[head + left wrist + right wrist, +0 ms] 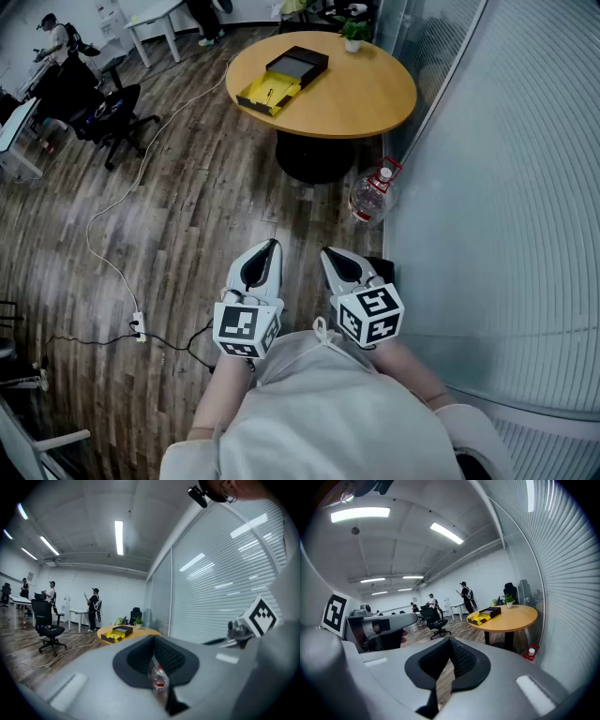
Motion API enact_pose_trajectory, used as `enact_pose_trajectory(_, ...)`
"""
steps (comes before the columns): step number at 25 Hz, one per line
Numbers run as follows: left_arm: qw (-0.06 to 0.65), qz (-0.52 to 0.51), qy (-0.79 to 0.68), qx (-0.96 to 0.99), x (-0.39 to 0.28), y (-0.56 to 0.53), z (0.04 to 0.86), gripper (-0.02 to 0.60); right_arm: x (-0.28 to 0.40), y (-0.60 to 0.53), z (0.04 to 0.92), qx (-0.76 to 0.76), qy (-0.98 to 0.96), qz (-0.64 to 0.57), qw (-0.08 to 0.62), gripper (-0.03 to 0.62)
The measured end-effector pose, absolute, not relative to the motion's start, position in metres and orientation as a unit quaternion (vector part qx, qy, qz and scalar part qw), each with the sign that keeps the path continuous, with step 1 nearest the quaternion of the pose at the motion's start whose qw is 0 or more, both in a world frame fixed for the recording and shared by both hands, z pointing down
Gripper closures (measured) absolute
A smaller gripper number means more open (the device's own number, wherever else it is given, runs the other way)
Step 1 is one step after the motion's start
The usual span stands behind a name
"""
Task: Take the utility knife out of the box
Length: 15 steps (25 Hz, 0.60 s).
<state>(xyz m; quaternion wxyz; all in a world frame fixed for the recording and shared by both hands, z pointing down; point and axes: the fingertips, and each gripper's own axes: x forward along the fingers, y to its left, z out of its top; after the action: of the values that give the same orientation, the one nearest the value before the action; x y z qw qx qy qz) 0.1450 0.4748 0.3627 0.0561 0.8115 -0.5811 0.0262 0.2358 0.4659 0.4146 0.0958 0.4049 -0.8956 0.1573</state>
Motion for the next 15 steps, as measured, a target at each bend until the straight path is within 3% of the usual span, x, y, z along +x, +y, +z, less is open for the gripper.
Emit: enact_pose_trajectory(15, 0.066, 0.037, -0.58, 0.811, 0.153, 0.473, 0.373, 0.575, 0.244, 0.466, 0.42, 0.402, -0.895, 0.172, 0.086, 0.594)
